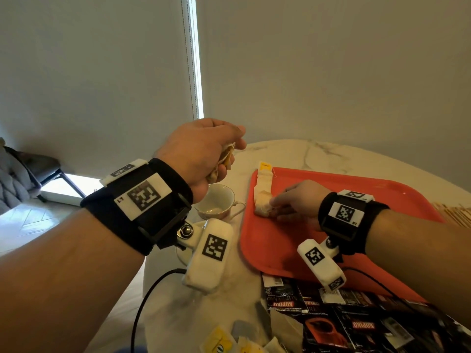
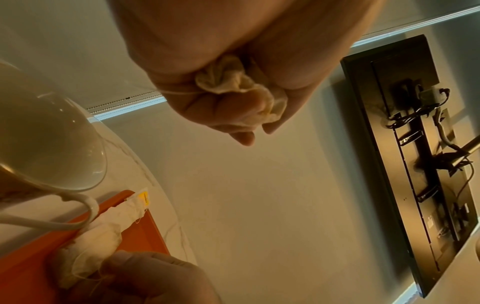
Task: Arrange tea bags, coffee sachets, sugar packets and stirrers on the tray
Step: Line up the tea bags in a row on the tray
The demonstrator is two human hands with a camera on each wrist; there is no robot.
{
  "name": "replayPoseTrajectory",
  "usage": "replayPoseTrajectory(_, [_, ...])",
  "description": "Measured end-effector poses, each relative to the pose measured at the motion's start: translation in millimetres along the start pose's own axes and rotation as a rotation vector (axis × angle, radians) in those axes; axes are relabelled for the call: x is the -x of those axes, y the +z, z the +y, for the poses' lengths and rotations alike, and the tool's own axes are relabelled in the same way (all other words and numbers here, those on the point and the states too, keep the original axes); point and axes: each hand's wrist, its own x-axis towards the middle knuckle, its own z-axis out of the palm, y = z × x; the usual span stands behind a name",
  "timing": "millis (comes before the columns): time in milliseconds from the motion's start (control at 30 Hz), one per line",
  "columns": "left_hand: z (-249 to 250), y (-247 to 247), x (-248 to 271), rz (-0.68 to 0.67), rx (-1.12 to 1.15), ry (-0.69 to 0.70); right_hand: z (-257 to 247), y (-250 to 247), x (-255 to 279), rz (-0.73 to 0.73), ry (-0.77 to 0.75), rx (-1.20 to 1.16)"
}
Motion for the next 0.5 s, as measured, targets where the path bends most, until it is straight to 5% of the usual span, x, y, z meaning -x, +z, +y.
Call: replayPoseTrajectory(500, [6.6, 10.5, 30.7, -0.009, 0.352, -0.276, -17.8, -9.6, 18.1, 0.029, -0.137, 0.124])
